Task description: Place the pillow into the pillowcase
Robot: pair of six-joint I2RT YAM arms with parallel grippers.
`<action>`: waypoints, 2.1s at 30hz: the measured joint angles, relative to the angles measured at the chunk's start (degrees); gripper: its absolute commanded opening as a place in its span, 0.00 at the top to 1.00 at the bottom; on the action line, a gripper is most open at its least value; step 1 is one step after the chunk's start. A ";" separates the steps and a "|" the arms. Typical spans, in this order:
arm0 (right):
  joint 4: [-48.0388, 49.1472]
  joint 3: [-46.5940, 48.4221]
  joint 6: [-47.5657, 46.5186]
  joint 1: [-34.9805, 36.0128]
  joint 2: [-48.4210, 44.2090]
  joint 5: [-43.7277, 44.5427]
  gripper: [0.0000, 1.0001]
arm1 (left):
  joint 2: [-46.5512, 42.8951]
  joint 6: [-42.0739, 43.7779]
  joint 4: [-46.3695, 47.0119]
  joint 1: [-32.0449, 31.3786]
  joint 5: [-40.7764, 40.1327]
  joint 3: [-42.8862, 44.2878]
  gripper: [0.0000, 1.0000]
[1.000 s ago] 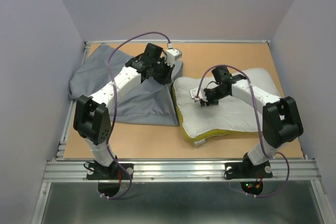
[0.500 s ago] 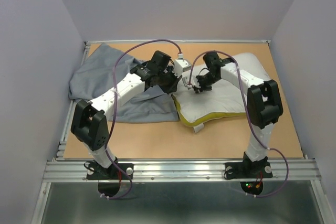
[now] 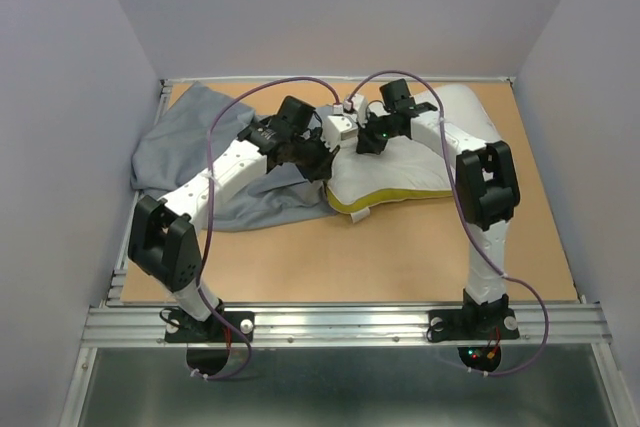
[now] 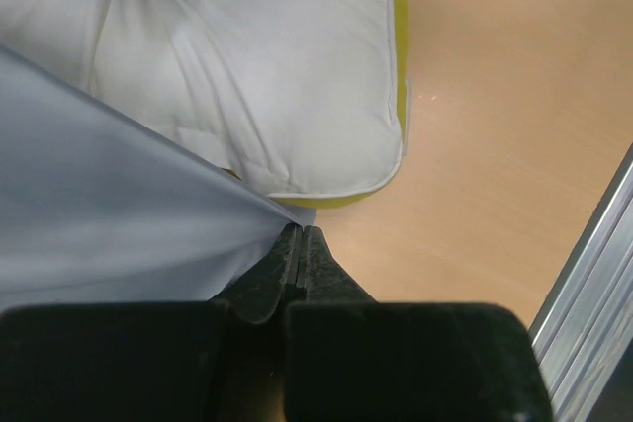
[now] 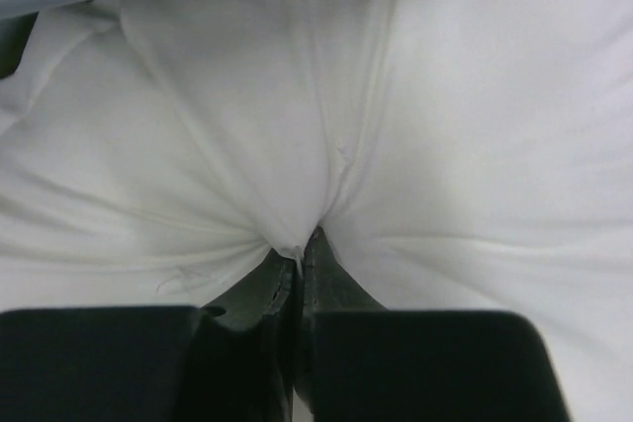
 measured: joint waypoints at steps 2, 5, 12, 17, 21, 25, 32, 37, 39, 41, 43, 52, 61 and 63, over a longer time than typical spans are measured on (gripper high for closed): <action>2.56 -0.66 6.45 0.02 0.17 0.68 0.99 | 0.00 -0.48 0.44 0.98 1.29 0.02 1.00; 6.71 -0.63 17.33 0.02 0.72 1.55 0.99 | 1.11 -0.57 0.00 2.64 4.17 1.11 0.99; 13.79 -0.57 33.90 0.00 3.02 1.95 1.00 | 1.49 -0.31 3.76 5.68 4.00 -1.55 0.74; 15.96 -0.63 37.18 0.00 3.04 1.70 0.99 | -6.97 3.91 7.89 7.74 -1.92 -11.43 0.61; 17.14 -1.68 36.54 0.00 2.99 1.18 0.99 | -14.38 11.04 9.14 7.98 -4.11 -15.61 0.39; 17.90 -3.41 33.68 0.00 2.08 0.26 0.99 | -19.23 17.55 11.04 8.00 -3.13 -19.21 0.36; 16.79 -4.24 29.90 -0.33 1.20 -2.40 0.99 | -22.62 27.04 19.26 5.55 -1.79 -31.63 0.40; 15.39 -3.96 29.31 -0.83 1.20 -3.72 0.99 | -22.64 38.25 23.41 2.25 -2.80 -38.53 0.43; 14.29 -3.23 29.83 -1.22 1.31 -4.39 0.99 | -23.08 41.27 24.98 1.62 -2.95 -40.83 0.44; 13.11 -1.95 30.84 -1.81 1.84 -5.38 0.99 | -24.15 43.89 26.36 1.29 -3.02 -43.41 0.47; 12.35 -0.92 31.58 -2.43 2.56 -6.10 0.99 | -25.38 45.86 29.68 0.83 -3.06 -46.36 0.49; 11.10 0.20 32.94 -3.06 3.43 -7.34 1.00 | -15.65 45.44 42.93 -0.44 -5.14 -47.10 0.47; 10.73 0.31 32.94 -3.32 3.45 -7.34 0.99 | -2.97 41.44 50.69 2.69 -7.56 -40.39 0.44; 10.69 0.31 32.94 -3.32 3.45 -7.34 1.00 | -1.81 41.27 51.65 3.63 -7.89 -39.69 0.45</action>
